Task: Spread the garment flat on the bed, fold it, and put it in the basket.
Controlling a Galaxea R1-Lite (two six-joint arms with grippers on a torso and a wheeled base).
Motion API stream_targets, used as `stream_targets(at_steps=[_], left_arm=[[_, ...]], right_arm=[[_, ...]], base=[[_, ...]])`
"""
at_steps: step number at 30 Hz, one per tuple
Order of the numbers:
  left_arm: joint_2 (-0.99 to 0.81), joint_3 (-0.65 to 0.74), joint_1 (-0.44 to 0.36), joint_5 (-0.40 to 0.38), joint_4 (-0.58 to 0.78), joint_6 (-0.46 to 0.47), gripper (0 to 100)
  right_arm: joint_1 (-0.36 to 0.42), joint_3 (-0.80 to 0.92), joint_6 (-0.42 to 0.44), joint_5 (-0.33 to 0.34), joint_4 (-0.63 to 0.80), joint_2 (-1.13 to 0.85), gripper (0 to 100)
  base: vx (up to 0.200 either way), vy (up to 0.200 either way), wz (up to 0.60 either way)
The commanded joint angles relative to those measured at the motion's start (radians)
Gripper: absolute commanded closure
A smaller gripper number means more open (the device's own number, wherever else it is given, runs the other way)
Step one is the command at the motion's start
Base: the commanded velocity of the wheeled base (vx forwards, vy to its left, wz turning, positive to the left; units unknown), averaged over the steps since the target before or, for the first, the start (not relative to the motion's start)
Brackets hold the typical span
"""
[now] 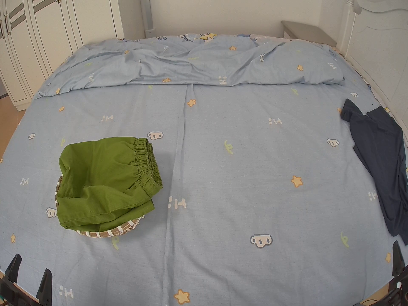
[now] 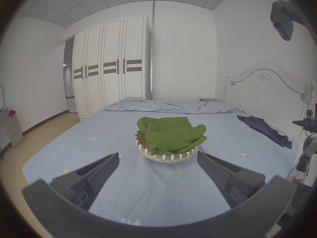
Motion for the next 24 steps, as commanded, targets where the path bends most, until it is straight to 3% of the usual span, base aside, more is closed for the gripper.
stream_targets(at_steps=[1,8,12,16,24], left_arm=[[-0.013,0.006,0.001,-0.032,0.002,0.027,0],[-0.013,-0.006,-0.002,-0.042,0.033,0.030,0],[-0.013,0.018,-0.001,-0.052,0.004,0.126,0],[-0.013,0.018,-0.001,-0.032,0.005,0.027,0],[-0.013,0.018,-0.001,-0.025,0.005,0.024,0]], right_arm=[[0.002,0.015,-0.059,0.155,0.073,-0.025,0],[-0.005,0.018,-0.007,0.098,0.045,-0.022,0],[-0.005,0.020,-0.013,0.098,0.040,-0.022,0],[-0.005,0.020,-0.036,0.115,0.040,-0.020,0],[-0.003,0.020,-0.033,0.117,0.040,-0.020,0]], base=[[0.000,0.000,0.00],[0.000,0.000,0.00],[0.000,0.000,0.00],[0.000,0.000,0.00],[0.000,0.000,0.00]])
